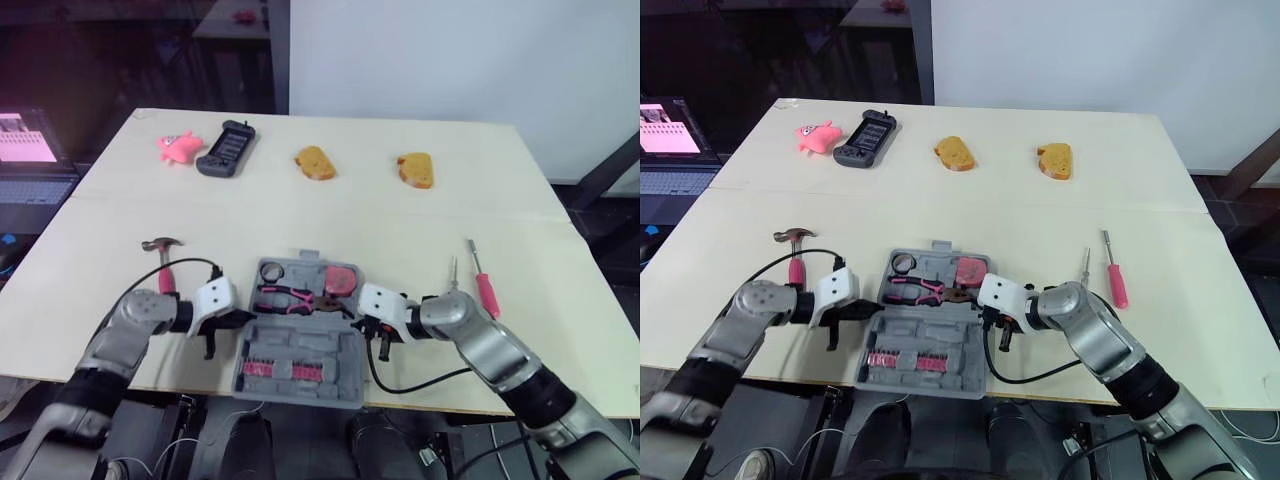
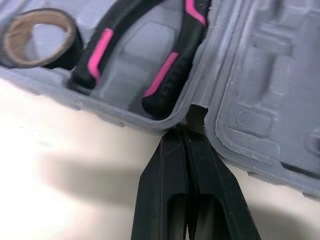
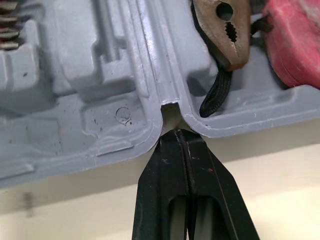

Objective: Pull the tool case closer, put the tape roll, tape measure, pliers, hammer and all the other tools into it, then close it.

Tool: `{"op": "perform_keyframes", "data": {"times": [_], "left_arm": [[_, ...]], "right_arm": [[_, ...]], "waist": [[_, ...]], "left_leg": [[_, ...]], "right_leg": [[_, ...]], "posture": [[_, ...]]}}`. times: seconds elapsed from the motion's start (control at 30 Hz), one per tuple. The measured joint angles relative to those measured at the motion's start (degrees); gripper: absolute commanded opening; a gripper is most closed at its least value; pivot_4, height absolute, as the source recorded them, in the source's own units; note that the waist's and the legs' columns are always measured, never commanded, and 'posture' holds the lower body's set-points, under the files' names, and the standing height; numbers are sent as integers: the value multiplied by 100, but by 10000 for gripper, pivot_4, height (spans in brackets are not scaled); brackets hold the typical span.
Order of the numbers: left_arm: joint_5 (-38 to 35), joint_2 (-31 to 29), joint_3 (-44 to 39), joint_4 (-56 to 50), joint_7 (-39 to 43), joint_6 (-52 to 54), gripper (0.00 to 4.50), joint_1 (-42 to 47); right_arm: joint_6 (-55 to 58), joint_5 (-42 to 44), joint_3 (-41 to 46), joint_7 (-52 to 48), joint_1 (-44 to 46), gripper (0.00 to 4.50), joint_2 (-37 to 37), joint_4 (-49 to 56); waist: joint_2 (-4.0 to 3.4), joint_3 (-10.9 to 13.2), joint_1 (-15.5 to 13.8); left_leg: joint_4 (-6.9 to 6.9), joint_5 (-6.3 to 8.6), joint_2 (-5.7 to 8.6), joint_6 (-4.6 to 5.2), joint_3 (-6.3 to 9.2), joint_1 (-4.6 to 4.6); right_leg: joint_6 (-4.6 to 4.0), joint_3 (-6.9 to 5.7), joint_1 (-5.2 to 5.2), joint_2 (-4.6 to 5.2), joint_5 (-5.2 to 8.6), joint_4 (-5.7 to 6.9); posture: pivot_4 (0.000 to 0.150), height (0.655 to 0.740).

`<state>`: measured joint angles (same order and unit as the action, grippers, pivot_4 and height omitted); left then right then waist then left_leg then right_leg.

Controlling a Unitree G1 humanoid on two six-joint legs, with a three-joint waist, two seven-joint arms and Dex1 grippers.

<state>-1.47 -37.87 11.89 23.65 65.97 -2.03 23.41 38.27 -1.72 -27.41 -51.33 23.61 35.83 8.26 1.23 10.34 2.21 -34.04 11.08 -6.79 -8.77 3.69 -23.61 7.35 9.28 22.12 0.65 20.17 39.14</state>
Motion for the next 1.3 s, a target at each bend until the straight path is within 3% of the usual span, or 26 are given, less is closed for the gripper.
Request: {"op": "perform_keyframes", "data": {"times": [0.33,1.3], "left_arm": [[329,491,73,1564,-134,-611,656,1077],[203,534,-61,528,-17,-248,656,397]], "right_arm": [[-201,-52,250,318,441,0,-289,-869],[708,-87,532,469,-265,0,-175,294]], "waist": [[-3,2,10],[-4,2,-44]], "left_leg": [[10,0,0,1,1,-6],[27,2,0,3,0,-6]], "right_leg": [[23,-1,-18,-2,-9,0],[35,-5,-20,-1,0,-3]], "posture": [[1500,7395],[1500,7395]]}}
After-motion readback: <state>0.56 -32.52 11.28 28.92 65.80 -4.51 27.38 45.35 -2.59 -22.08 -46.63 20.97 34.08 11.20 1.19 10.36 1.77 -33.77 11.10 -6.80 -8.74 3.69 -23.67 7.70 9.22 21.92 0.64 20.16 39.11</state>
